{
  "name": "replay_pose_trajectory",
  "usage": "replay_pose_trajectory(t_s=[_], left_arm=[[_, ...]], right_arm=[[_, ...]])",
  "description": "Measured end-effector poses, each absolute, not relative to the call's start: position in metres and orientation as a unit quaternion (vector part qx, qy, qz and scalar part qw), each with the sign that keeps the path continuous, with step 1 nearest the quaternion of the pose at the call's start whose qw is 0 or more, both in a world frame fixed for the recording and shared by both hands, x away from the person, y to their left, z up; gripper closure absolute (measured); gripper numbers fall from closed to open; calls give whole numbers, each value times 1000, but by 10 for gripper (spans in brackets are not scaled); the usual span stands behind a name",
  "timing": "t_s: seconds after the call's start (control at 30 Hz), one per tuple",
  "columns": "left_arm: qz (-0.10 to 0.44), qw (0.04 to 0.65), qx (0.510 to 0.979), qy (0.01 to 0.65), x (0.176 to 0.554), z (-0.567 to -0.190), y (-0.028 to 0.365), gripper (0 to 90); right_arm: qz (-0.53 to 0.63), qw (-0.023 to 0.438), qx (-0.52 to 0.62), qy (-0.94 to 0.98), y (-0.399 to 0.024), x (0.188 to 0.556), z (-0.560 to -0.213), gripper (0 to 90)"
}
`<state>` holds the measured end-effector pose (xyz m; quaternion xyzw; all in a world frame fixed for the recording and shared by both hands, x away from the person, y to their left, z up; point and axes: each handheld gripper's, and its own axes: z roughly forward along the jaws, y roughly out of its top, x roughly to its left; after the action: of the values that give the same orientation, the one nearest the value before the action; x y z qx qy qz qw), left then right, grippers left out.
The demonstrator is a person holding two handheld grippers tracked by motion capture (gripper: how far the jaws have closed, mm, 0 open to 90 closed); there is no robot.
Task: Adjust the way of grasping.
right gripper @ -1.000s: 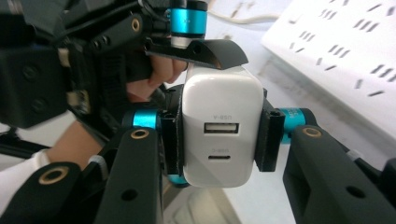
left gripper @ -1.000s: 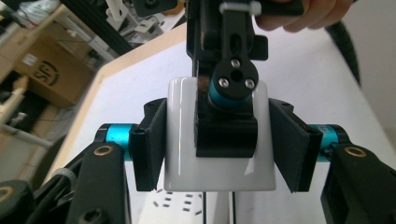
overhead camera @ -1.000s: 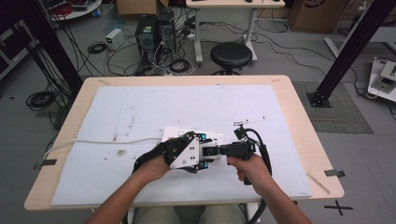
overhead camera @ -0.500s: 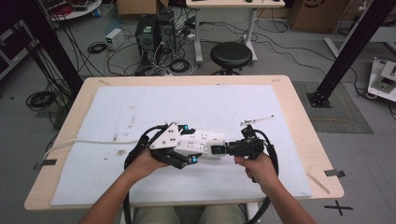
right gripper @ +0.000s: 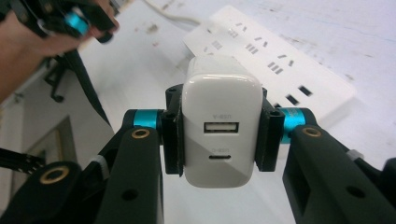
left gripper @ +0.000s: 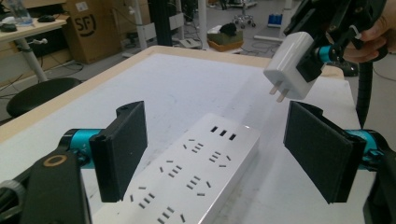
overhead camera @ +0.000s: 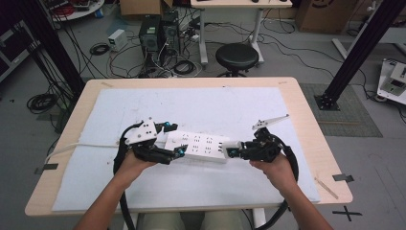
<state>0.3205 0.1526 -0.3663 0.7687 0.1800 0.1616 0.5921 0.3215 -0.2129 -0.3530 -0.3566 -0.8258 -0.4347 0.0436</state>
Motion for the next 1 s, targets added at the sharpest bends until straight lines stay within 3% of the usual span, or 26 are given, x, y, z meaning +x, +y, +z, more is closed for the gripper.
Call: replay_pose_trajectory(t_s=[0.23, 0.47, 1.0], left_arm=[[158, 602, 752, 218, 321, -371, 166, 216], [189, 599, 728, 273, 318, -370, 194, 216], [199, 587, 733, 281, 309, -368, 212, 216]], right_arm=[[-419, 27, -355, -835, -226, 322, -348, 633], [-375, -11, -340, -862, -249, 322, -334, 634], [-366, -25, -347, -863, -277, 325, -328, 633]])
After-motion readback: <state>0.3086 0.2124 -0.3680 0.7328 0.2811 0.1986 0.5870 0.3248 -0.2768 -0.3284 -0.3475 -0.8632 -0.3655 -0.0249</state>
